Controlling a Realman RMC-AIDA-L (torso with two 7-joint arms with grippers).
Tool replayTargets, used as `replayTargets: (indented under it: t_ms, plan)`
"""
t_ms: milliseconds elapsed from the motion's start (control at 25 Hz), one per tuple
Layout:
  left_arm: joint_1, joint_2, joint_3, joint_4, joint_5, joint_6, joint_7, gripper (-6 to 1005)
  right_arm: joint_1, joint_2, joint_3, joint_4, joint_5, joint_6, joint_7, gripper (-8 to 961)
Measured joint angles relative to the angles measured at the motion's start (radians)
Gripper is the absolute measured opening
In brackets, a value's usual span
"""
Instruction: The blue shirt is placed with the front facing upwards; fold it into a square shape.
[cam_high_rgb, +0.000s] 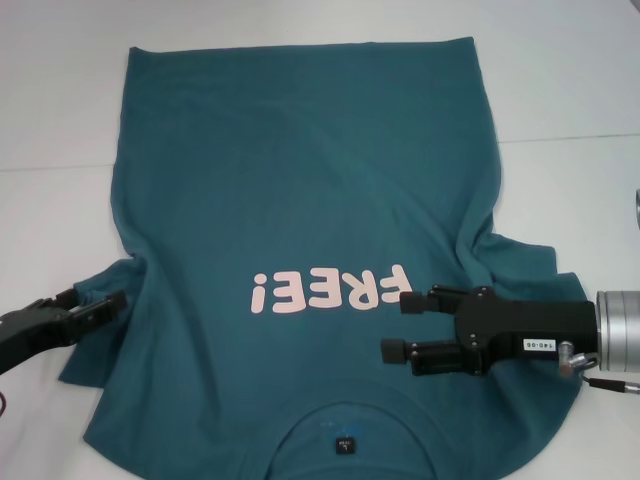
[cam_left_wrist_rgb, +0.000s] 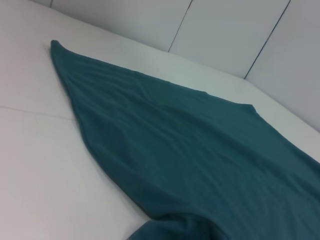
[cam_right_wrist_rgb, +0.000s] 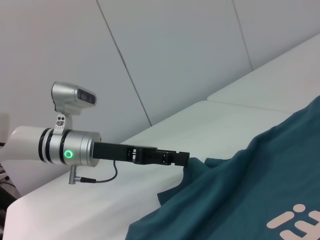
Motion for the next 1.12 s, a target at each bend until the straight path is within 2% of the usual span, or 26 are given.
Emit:
replayTargets:
  t_ms: [760,1120]
  plan:
    - [-0.004,-0.008,0.019,-0.005,0.029,0.004,-0.002,884,0.002,-0.003,0.012,0.000,0.000,0.002,-0.002,944]
    - [-0.006,-0.010,0.028,0.003,0.027,-0.007,-0.007,796,0.000,-0.003,0.017,0.000,0.000,0.003,-0.003,944]
